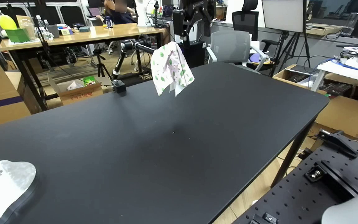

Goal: Remove the kitchen towel from the black object and place it on the table

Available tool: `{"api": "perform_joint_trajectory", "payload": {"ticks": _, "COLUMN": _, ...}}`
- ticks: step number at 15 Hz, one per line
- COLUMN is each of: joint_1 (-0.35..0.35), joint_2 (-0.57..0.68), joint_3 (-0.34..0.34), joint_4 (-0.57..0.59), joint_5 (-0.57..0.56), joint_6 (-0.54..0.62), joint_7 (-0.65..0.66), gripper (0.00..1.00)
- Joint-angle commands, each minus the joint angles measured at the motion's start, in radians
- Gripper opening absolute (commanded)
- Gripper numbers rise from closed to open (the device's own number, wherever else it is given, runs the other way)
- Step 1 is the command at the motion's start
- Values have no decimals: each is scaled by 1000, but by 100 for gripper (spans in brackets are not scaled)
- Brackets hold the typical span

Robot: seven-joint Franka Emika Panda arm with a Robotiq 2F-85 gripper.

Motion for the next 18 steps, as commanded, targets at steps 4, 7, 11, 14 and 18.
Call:
{"api": "perform_joint_trajectory", "payload": {"ticks": 4, "joint_1": 31, "joint_2": 146, "joint_3": -14, "joint_4": 121, "joint_5": 12, "joint_6": -20, "joint_7": -149, "gripper": 100}}
{"api": "perform_joint_trajectory", "payload": {"ticks": 7, "joint_1": 39, "joint_2": 187, "joint_3": -13, "joint_4": 148, "joint_5": 28, "joint_6": -27, "joint_7": -220, "gripper": 75}}
{"api": "perform_joint_trajectory", "payload": {"ticks": 11, "joint_1": 43, "joint_2": 217, "joint_3": -12, "joint_4": 176, "joint_5": 27, "joint_6": -29, "joint_7": -277, "gripper": 53}}
{"api": "perform_joint_trajectory", "payload": {"ticks": 14, "joint_1": 45, "joint_2": 225, "joint_3": -10, "joint_4": 188, "joint_5": 28, "joint_6": -31, "joint_7": -307, "gripper": 32}}
{"api": "perform_joint_trajectory", "payload": {"ticks": 18, "joint_1": 45, "joint_2": 225, "joint_3": -10, "joint_4": 194, "joint_5": 33, "joint_6": -32, "joint_7": -340, "gripper": 4}}
